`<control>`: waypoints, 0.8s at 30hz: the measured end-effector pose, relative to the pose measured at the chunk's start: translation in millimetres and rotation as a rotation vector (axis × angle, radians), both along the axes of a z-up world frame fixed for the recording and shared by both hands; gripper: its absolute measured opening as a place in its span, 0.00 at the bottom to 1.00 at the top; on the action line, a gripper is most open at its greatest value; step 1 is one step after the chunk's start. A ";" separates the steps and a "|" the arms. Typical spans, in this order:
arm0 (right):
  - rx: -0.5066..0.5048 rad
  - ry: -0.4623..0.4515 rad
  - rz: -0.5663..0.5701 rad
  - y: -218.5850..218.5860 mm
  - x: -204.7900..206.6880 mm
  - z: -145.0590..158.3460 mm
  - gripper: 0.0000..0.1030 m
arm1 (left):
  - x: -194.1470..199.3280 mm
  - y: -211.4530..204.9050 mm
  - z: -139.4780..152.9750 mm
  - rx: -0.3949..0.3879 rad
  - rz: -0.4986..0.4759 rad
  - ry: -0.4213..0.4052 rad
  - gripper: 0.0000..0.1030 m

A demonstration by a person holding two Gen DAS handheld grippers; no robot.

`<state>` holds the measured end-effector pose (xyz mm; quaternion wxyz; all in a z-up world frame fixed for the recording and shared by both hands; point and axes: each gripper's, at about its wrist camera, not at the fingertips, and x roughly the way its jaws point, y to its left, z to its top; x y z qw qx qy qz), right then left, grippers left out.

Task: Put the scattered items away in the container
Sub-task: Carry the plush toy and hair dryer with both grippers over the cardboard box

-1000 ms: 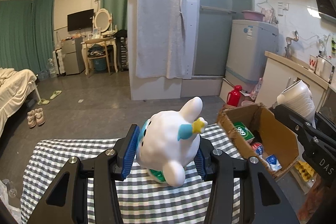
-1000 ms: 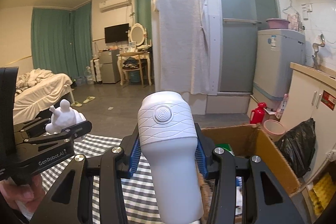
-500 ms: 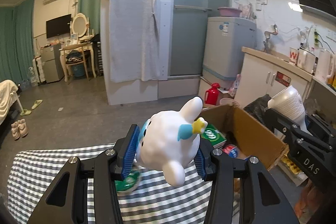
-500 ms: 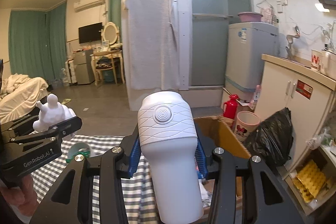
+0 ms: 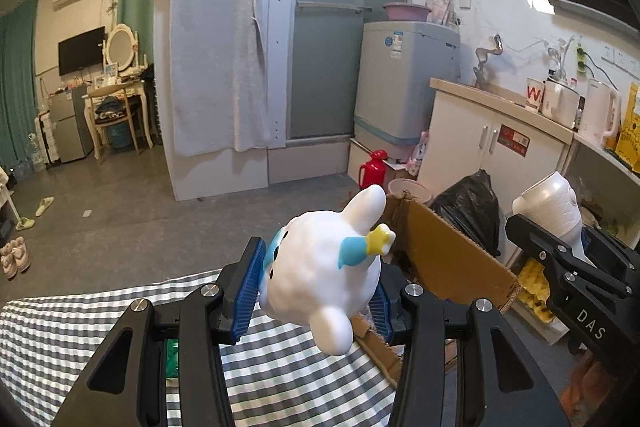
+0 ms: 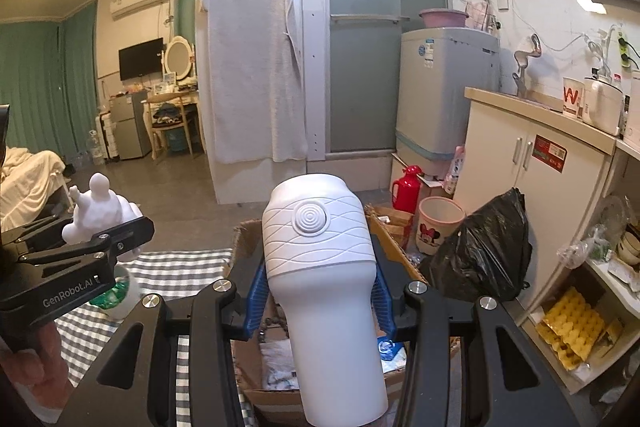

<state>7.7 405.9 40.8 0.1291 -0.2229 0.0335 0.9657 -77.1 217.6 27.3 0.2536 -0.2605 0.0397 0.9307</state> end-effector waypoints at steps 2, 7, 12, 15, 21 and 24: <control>-0.003 -0.021 -0.001 5.5 -4.6 -3.0 0.42 | -5.2 8.7 -2.7 -0.005 -0.017 -0.021 0.47; -0.014 -0.062 -0.003 16.3 -13.6 -10.8 0.42 | -15.3 27.7 -7.6 -0.027 -0.049 -0.050 0.47; -0.021 -0.123 -0.019 28.7 -26.6 -22.9 0.42 | -20.9 46.8 -14.1 -0.047 -0.102 -0.085 0.47; -0.035 -0.178 -0.024 38.8 -38.3 -33.7 0.42 | -26.0 58.7 -19.8 -0.056 -0.124 -0.123 0.47; -0.053 -0.290 -0.025 52.4 -59.0 -57.3 0.42 | -40.9 85.8 -38.7 -0.093 -0.161 -0.209 0.47; -0.057 -0.355 -0.025 55.9 -70.3 -72.2 0.42 | -48.9 101.5 -50.7 -0.121 -0.191 -0.261 0.47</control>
